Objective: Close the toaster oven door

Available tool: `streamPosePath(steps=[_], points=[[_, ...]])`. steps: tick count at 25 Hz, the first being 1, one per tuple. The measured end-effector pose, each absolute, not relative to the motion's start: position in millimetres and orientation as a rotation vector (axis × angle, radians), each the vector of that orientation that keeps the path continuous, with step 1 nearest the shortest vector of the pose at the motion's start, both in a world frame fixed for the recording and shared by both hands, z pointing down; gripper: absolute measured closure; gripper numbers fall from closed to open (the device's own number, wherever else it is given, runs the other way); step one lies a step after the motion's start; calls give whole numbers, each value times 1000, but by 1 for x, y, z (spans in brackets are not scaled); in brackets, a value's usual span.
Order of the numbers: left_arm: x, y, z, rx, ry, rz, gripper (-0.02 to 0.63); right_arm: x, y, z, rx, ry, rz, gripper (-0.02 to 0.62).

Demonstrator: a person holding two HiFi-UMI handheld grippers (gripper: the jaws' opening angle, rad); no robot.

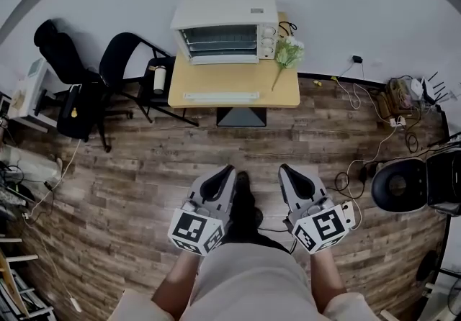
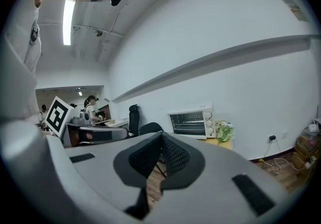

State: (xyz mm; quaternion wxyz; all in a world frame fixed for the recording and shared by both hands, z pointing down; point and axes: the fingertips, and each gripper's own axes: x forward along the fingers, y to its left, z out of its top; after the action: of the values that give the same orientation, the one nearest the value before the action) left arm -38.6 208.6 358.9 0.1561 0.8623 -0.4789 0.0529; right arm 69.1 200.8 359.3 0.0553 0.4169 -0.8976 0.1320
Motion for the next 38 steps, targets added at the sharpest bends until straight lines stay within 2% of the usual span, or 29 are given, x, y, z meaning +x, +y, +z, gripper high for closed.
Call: streamPosePath(steps=[11,21,38], points=[[-34,119,352,2506,-1339,122,591,67,114,350,1262,-2709,357,597],[-58,43,356,2512,-1362,111,591,47,39,348,1245,-2674,341,597],[-64,-15,428,2450,-1313,292,591,32,-23,380,1214,-2615,390,597]])
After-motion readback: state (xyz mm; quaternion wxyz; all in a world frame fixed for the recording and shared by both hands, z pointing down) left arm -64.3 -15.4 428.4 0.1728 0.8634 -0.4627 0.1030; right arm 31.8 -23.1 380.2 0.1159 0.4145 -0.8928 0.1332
